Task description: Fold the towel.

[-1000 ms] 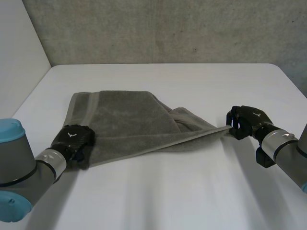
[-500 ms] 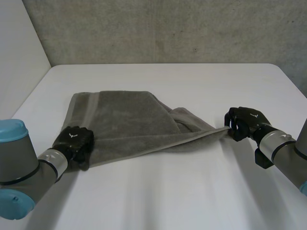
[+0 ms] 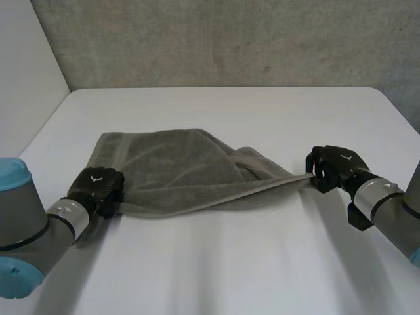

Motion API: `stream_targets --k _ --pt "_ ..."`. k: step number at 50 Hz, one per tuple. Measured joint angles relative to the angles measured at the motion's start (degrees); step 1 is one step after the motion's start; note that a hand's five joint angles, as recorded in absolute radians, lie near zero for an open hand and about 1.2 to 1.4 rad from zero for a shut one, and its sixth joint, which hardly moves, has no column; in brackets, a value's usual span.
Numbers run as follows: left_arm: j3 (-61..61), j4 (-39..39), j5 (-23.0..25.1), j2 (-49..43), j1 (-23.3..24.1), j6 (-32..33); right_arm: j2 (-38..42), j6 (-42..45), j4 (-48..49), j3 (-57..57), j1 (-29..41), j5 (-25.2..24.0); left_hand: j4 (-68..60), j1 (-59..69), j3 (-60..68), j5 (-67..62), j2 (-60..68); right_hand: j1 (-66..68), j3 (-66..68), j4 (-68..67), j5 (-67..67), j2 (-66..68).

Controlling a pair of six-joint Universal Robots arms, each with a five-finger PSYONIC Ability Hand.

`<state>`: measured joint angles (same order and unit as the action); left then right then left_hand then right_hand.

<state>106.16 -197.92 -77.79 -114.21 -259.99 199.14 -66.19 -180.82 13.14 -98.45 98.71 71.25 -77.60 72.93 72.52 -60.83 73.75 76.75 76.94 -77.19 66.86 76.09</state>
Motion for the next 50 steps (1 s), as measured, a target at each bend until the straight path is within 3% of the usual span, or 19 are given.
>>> stream_targets --k 6,14,21,27,32,38,44,50 --pt "0.14 0.33 1.13 5.41 -1.18 -0.35 -3.48 3.45 -4.86 2.04 0.61 -0.77 -0.25 0.10 0.34 0.00 0.22 0.00 -0.01 0.01 0.00 0.00" --pt "-0.83 2.91 8.28 18.74 -2.86 -5.86 -13.77 10.37 -15.38 8.58 0.47 -3.29 -0.26 0.25 1.29 0.01 0.75 0.00 0.00 0.01 0.00 0.11" --pt "-7.44 7.90 17.08 30.08 -6.36 -21.42 -24.38 12.21 -23.83 21.02 -0.09 -3.80 -0.28 0.27 2.26 0.00 1.46 0.00 0.15 0.01 0.00 0.15" --pt "-16.09 12.42 20.96 31.96 -9.59 -34.24 -27.33 12.30 -33.11 37.01 -0.08 -3.92 -0.32 0.25 2.71 0.00 1.79 0.00 0.15 0.01 0.00 0.15" --pt "-23.37 14.55 23.00 28.29 -11.85 -41.03 -24.04 14.26 -40.84 49.74 0.10 -3.65 -0.51 0.25 2.72 0.00 1.86 0.00 0.15 0.01 0.00 0.15" --pt "-29.22 15.80 23.30 19.55 -12.30 -42.83 -16.33 20.72 -46.68 56.95 2.67 -1.97 -0.52 0.24 2.72 0.00 1.86 0.00 0.15 0.01 0.00 0.15" --pt "-36.31 18.95 22.86 5.21 -10.00 -42.46 -3.14 31.89 -49.65 59.64 11.09 6.09 -0.52 0.24 2.72 0.00 1.94 0.00 0.15 0.01 0.00 0.15" --pt "-47.21 21.33 22.06 -7.10 -6.34 -42.26 6.31 35.24 -44.09 63.24 14.52 12.64 -0.52 0.24 3.00 -0.32 2.02 0.00 0.15 0.01 0.00 0.15"
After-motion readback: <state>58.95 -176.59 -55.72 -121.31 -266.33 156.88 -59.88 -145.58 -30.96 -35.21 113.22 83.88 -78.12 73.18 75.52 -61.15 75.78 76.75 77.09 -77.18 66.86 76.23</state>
